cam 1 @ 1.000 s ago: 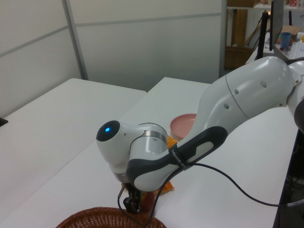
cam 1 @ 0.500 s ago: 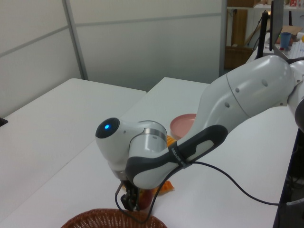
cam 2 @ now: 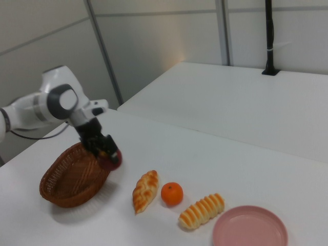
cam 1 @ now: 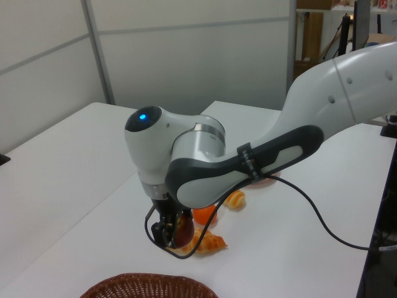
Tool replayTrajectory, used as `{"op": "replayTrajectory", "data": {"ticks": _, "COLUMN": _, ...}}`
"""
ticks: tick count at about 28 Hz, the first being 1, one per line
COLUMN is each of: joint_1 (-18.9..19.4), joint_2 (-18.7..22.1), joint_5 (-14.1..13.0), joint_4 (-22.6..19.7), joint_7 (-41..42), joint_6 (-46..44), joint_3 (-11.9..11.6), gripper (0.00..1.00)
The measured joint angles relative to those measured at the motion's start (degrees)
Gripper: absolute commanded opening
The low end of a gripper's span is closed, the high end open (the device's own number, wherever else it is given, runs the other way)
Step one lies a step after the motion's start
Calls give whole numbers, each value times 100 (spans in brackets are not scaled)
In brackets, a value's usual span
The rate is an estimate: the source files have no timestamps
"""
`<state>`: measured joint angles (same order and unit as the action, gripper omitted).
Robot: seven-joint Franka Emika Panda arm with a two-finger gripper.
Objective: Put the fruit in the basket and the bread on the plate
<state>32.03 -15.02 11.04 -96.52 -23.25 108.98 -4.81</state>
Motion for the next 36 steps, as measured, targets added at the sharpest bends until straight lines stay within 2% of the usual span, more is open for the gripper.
{"op": "replayTrajectory", "data": {"ticks": 4, "joint_1": 27, "joint_2": 24, "joint_5": -101, "joint_4": 155, "joint_7": -61, "joint_6": -291, "joint_3": 342, "gripper": 0}}
{"op": "replayTrajectory", "data": {"ticks": 9, "joint_1": 56, "joint_2": -41, "joint_5": -130, "joint_4": 154, "joint_7": -348, "joint_6": -379, "joint_3": 816, "gripper": 0}}
{"op": "replayTrajectory", "data": {"ticks": 10, "joint_1": 62, "joint_2": -74, "joint_5": -130, "joint_4": 153, "joint_7": -409, "joint_6": -380, "joint_3": 879, "gripper": 4}}
{"op": "replayTrajectory", "data": {"ticks": 11, "joint_1": 73, "joint_2": -113, "joint_5": -130, "joint_4": 153, "joint_7": -459, "joint_6": -380, "joint_3": 930, "gripper": 85}}
{"op": "replayTrajectory", "data": {"ticks": 12, "joint_1": 96, "joint_2": -173, "joint_5": -130, "joint_4": 152, "joint_7": -526, "joint_6": -380, "joint_3": 979, "gripper": 100}}
{"op": "replayTrajectory", "data": {"ticks": 17, "joint_1": 98, "joint_2": -279, "joint_5": -129, "joint_4": 161, "joint_7": -611, "joint_6": -380, "joint_3": 990, "gripper": 100}}
{"op": "replayTrajectory", "data": {"ticks": 26, "joint_1": -43, "joint_2": -157, "joint_5": -122, "joint_4": 261, "joint_7": -623, "joint_6": -426, "joint_3": 882, "gripper": 100}}
{"op": "replayTrajectory", "data": {"ticks": 30, "joint_1": -176, "joint_2": -24, "joint_5": -119, "joint_4": 292, "joint_7": -630, "joint_6": -497, "joint_3": 631, "gripper": 100}}
{"op": "replayTrajectory", "data": {"ticks": 32, "joint_1": -373, "joint_2": 32, "joint_5": -118, "joint_4": 289, "joint_7": -586, "joint_6": -529, "joint_3": 383, "gripper": 100}}
{"op": "replayTrajectory", "data": {"ticks": 36, "joint_1": -974, "joint_2": 6, "joint_5": -114, "joint_4": 186, "joint_7": 86, "joint_6": -548, "joint_3": 143, "gripper": 100}}
